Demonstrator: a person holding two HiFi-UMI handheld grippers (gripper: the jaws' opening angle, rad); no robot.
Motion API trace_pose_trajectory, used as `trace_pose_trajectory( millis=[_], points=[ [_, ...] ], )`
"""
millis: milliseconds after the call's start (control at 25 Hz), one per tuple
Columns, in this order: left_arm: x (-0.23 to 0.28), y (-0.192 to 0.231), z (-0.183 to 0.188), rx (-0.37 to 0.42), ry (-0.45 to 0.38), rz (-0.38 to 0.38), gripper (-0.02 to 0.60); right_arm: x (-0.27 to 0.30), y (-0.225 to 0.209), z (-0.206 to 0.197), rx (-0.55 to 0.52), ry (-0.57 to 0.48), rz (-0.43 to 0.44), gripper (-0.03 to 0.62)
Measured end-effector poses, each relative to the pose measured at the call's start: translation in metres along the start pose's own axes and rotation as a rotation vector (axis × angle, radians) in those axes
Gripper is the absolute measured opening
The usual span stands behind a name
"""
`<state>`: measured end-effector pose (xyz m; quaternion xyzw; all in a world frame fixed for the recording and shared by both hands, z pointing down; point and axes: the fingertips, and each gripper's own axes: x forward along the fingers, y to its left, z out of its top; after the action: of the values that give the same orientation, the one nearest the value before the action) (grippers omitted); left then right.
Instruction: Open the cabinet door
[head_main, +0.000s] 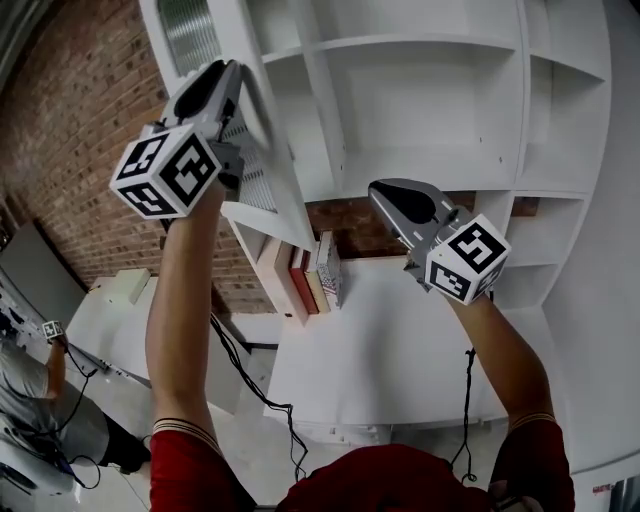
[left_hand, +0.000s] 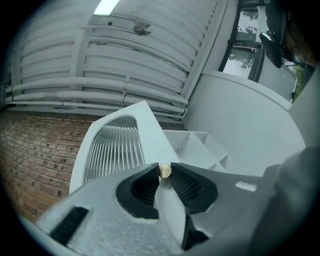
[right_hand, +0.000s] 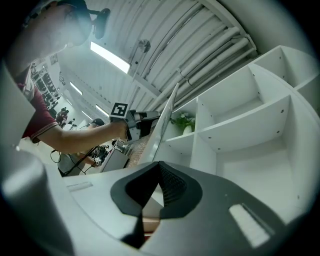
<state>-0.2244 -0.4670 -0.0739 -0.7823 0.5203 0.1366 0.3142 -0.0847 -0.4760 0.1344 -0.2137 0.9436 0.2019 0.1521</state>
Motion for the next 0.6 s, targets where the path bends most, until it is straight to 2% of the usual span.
trace_pose_trajectory(
  millis=[280,600],
  points=[
    [-0.038,0.012,0.024,-0.027,-0.032,-0.018,0.083,0.005,0.019,0.004,0.010,-0.003,0.001,0.014],
    [-0.095,0.046,0.052,-0.046,-0.070,-0.001,0.092,0.018,0.058,0.007,0.014,0.001,0.010,0.014]
  ],
)
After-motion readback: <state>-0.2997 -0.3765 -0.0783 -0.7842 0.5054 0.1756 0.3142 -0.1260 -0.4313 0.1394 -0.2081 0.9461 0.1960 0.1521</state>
